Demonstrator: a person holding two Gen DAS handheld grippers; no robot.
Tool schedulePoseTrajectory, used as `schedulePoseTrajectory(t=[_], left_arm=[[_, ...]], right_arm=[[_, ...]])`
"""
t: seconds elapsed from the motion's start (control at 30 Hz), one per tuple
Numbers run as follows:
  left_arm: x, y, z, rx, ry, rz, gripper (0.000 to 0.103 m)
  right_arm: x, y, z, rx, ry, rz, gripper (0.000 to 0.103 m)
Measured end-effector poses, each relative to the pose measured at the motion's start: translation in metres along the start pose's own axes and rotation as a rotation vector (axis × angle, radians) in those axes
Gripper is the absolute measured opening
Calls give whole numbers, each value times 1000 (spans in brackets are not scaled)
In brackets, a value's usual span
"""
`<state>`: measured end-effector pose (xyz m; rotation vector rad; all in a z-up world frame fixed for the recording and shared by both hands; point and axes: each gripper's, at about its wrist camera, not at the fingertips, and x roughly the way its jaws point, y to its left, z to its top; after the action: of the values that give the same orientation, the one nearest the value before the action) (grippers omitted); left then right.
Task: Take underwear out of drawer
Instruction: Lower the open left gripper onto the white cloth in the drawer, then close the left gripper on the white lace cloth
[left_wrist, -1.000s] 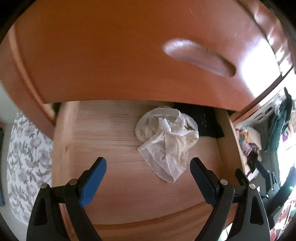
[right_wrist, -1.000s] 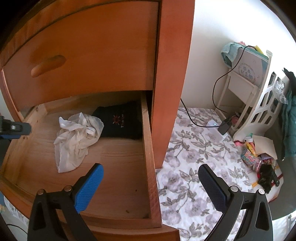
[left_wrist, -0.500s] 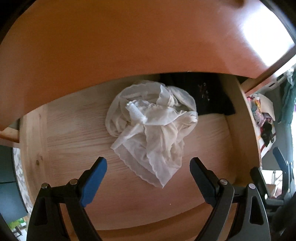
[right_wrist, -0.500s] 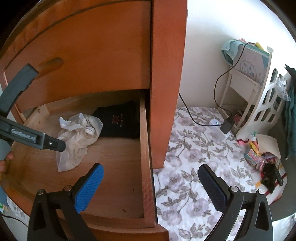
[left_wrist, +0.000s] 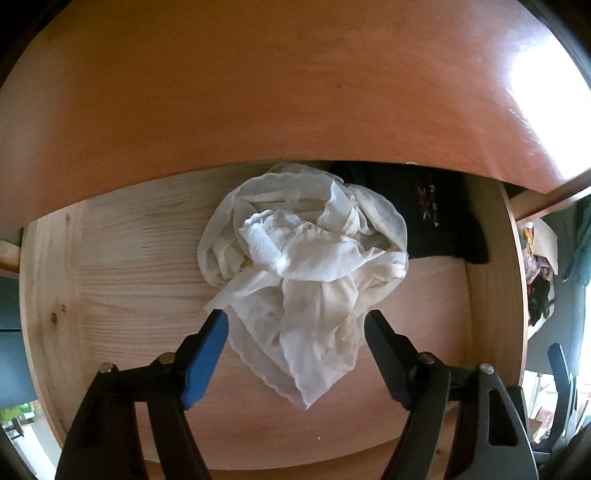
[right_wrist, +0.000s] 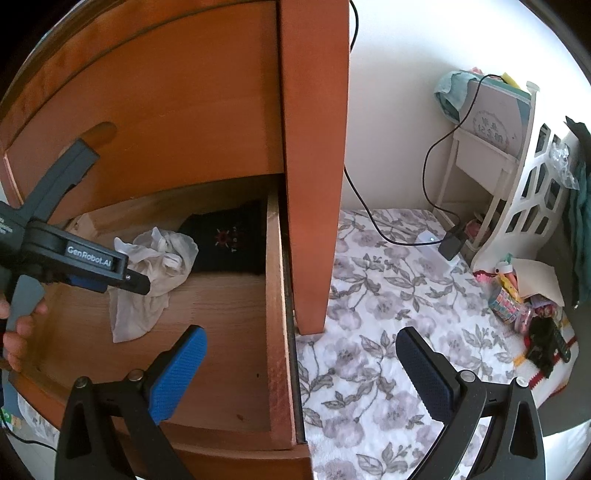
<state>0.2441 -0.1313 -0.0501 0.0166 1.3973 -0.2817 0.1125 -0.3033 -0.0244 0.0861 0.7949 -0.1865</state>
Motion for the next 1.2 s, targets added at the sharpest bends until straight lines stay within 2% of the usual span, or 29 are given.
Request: schedulePoseTrajectory(t=[0.4,0.53,0.67,0.8,0.93,1.03,1.2], left_arm=[[6,12,3,-39,14,21,76],[14,20,1,-68,45,0,63],[12,20,1,-67,28,1,56],[11,20,1,-65,13,-23,33],[8,19,0,-57,5,-48,19],[5,20,-1,-50,-4,-71,13],[-7,21,-5,-86,-25,-132,11]], right_arm=[[2,-2,-1,13,1,4,103],[2,-2,-2,13,1,5,103],[4,-1,-2,14,1,3,103],[3,-3,-1,19,2,0,103],[2,-4,-2,22,2,0,103],[3,-4,-2,23,1,0,103],[1,-4,-2,22,1,-3,103]])
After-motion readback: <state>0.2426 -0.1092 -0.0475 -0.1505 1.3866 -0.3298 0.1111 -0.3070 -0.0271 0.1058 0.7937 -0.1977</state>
